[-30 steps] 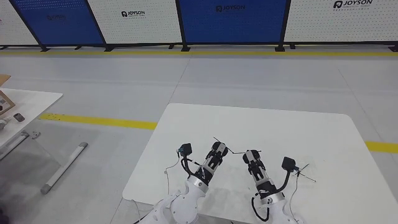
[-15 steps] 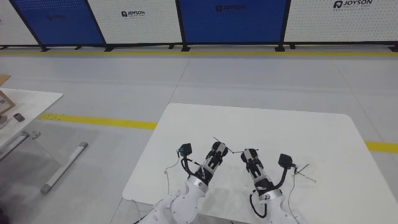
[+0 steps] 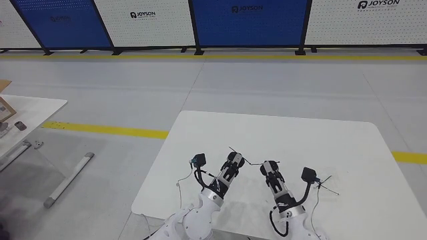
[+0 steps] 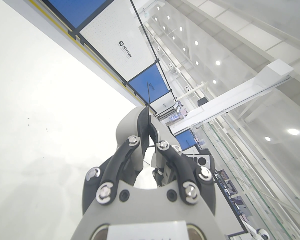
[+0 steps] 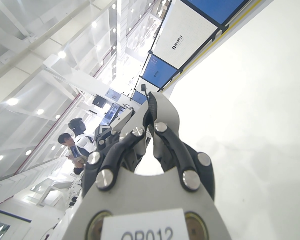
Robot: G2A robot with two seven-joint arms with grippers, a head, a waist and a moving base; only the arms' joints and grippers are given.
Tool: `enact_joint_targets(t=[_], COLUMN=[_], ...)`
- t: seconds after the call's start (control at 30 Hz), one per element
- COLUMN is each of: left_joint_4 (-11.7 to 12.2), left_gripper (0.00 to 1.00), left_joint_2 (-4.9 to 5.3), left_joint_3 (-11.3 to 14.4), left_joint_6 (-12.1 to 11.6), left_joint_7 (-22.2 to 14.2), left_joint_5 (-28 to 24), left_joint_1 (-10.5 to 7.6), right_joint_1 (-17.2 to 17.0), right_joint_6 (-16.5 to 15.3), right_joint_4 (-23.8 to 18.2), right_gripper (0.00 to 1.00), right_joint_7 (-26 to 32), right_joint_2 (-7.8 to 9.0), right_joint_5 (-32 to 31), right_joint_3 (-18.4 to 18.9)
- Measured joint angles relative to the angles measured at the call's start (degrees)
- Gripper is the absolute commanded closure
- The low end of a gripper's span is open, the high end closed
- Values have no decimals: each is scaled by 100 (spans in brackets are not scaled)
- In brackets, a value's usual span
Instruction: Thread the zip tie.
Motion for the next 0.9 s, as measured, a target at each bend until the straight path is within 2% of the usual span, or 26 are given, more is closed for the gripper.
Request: enact_joint_targets(t=[0.63, 0.9], left_joint_4=[0, 0], left_gripper=[100, 100], left_joint_2=[0, 0], left_joint_3=[0, 0], left_joint_6=[0, 0], left_joint_7=[0, 0], left_joint_5=[0, 0], left_joint_1=[0, 0], right_joint_1=[62, -104], right_joint_6=[-13, -150], right_joint_4=[85, -5], right_gripper=[100, 100], right_joint_7=[-13, -14], right_joint_2=[-83, -66], right_joint_5=[-36, -41], right_joint_3=[-18, 137])
